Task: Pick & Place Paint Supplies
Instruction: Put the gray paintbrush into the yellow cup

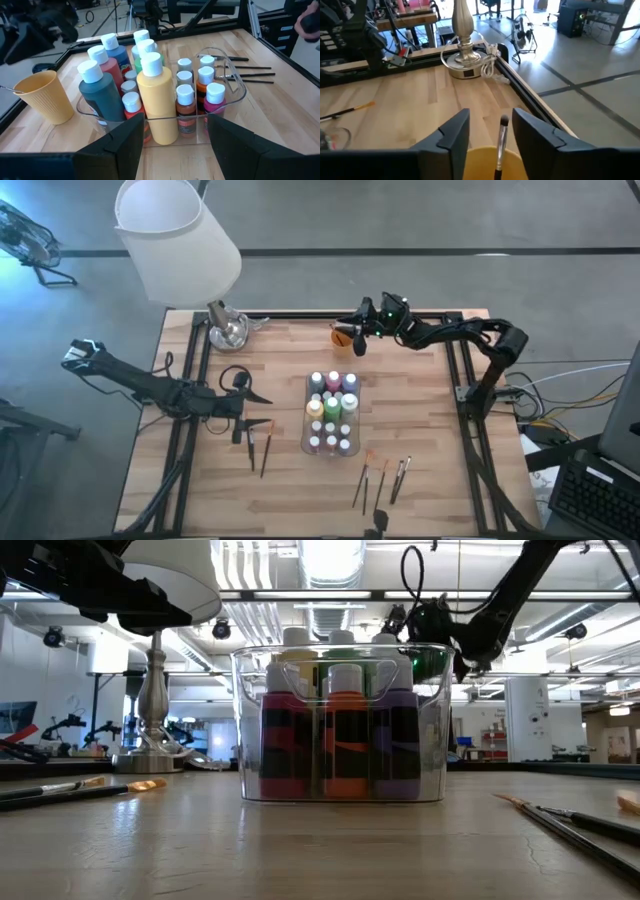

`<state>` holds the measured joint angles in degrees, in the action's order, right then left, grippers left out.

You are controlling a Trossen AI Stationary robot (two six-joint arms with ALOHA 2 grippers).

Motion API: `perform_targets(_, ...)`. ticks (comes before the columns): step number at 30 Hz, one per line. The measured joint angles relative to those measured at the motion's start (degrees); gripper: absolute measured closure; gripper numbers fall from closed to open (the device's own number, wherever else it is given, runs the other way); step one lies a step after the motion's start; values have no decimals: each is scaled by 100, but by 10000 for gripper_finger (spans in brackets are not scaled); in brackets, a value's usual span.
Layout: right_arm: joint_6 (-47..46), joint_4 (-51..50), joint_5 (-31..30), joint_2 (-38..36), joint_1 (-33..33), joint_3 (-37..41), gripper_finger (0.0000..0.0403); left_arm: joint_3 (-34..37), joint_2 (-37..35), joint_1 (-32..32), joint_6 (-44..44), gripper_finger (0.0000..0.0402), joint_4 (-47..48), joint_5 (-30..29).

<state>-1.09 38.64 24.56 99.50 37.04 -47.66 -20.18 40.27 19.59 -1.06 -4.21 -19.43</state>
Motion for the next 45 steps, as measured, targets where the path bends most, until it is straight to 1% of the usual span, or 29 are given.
perform_targets(4, 270, -870, 3, -583, -1, -74, 231, 0, -2, 0, 0, 179, 2, -2)
perform_targets(7, 320, -1592, -5, -1172, -2, -83, 222, 0, 0, -1, 1, 179, 6, -1)
perform_targets(11, 317, -2909, -52, -2075, -2, -83, 221, 0, 1, -1, 2, 179, 17, -1)
perform_targets(15, 107, -4039, -68, -2858, -7, -45, 232, 0, -2, -2, 0, 179, 20, -2)
perform_targets(17, -22, -4231, -100, -3143, -48, 70, 240, 0, 1, -1, 1, 179, 20, -1)
perform_targets(20, -298, -4283, -347, -3466, -169, 308, 253, 0, 1, -1, 0, 179, 20, -2)
perform_targets(22, -504, -4396, -398, -3633, -255, 439, 262, 0, 0, 0, 0, 179, 20, -2)
perform_targets(28, -1021, -5349, -490, -4051, -680, 859, 287, 0, -1, -1, 0, 179, 20, 0)
perform_targets(32, -1583, -6115, -981, -4344, -1069, 1141, 302, 0, 1, -1, 0, 179, 20, -1)
perform_targets(37, -2548, -7223, -1522, -4805, -1711, 1379, 321, 0, 0, 0, 0, 179, 20, -2)
perform_targets(40, -3128, -7358, -1707, -5132, -2176, 1622, 329, 0, 0, 0, 2, 179, 22, 0)
perform_targets(43, -3855, -7362, -1747, -5458, -2611, 1899, 334, 0, -1, -2, 0, 179, 22, -2)
perform_targets(45, -4359, -7366, -1944, -5657, -2895, 2027, 335, 0, 1, -2, 0, 179, 22, 1)
